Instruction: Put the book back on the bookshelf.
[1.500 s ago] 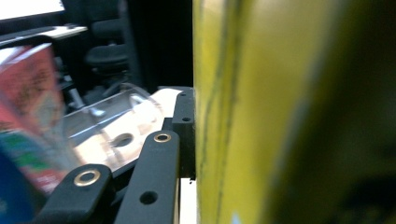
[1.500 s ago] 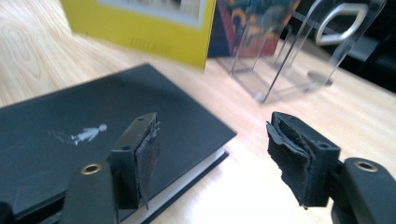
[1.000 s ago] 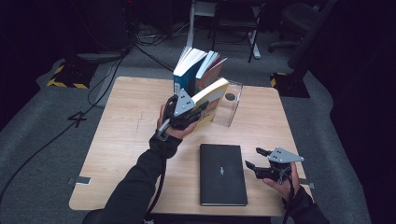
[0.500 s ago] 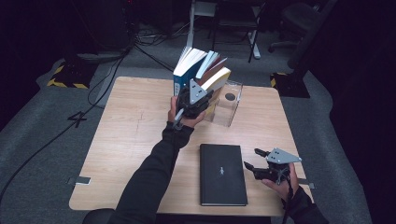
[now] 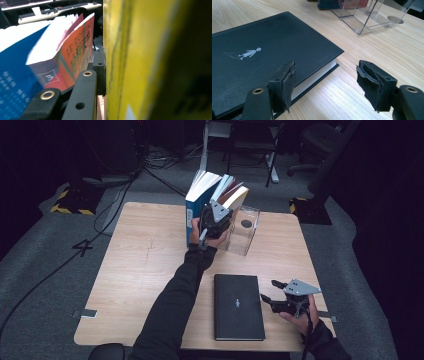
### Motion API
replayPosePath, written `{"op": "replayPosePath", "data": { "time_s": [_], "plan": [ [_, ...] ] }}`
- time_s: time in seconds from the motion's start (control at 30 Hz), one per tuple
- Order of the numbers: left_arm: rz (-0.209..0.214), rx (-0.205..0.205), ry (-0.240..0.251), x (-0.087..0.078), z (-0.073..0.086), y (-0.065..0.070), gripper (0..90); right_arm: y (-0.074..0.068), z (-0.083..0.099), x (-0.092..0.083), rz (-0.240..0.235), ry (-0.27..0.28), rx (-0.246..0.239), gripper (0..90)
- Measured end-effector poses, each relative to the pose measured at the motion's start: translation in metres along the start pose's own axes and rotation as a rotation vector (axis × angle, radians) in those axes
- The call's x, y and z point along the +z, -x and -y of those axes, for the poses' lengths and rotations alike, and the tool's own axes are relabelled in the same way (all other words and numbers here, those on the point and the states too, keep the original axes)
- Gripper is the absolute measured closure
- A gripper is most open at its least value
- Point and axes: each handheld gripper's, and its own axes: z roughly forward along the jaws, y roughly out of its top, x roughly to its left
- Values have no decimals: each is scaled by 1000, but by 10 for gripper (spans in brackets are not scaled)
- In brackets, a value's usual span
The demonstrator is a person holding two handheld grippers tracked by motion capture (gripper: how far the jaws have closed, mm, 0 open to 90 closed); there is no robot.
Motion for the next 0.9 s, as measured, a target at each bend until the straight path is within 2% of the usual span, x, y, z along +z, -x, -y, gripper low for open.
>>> {"op": "replayPosePath", "data": {
  "time_s": [0.07,0.13,0.17,0.2,0.37,0.43,0.6,0.73,0.83,0.9],
  "plan": [
    [-11,-1,-10,8,2,0,749,0,0,1,-2,2,2,321],
    [-19,-45,-3,15,6,-1,749,0,0,1,-5,2,0,320],
    [-19,-45,-3,15,6,-1,749,0,0,1,-6,1,0,320],
    [-18,-66,0,18,7,-2,749,0,0,1,-4,3,1,320],
    [-44,-66,-14,30,13,1,748,0,0,1,-4,7,6,318],
    [-47,-86,0,35,16,3,748,-1,0,1,-5,3,7,318],
    [-65,-82,8,44,18,6,747,0,0,1,-2,6,8,320],
    [-83,-98,24,50,23,7,748,0,0,0,-3,6,6,321],
    [-85,-132,33,55,28,7,747,-1,0,0,-3,10,-4,324],
    [-84,-137,43,56,32,7,746,-1,0,0,-3,11,-8,327]
  ]
}}
